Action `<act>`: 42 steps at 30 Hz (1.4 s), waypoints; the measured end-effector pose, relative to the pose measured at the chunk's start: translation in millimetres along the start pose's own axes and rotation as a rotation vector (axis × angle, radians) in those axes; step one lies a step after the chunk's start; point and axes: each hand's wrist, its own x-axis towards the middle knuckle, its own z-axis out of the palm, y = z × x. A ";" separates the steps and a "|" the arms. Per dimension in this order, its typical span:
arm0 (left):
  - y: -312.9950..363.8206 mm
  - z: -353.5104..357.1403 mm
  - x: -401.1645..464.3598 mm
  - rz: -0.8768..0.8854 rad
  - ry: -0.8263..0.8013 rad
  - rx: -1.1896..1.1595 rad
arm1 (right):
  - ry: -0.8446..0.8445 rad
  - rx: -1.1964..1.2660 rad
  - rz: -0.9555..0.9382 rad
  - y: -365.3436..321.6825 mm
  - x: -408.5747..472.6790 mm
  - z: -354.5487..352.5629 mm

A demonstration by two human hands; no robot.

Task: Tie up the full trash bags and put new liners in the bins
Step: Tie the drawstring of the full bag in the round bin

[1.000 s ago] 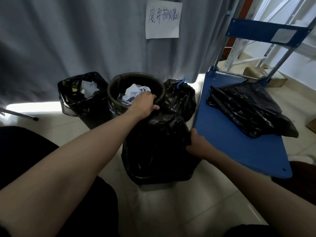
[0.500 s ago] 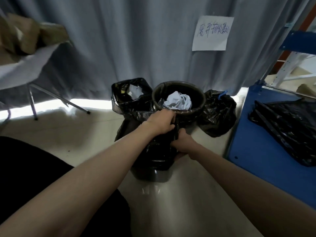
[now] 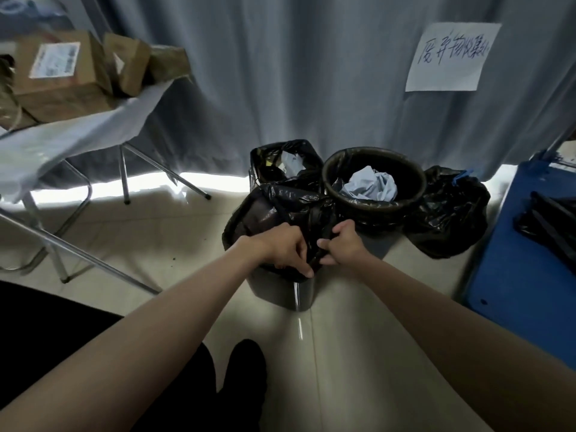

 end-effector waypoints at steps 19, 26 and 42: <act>-17.6 1.2 -0.4 -0.222 0.413 0.361 | 0.006 -0.380 -0.259 -15.6 2.9 3.7; 9.3 -12.2 27.8 -0.202 0.516 0.135 | 0.407 -0.375 -0.220 -18.9 11.7 -45.3; 84.7 3.1 115.4 -0.219 0.538 -0.292 | 0.449 0.494 0.133 -18.1 60.4 -101.3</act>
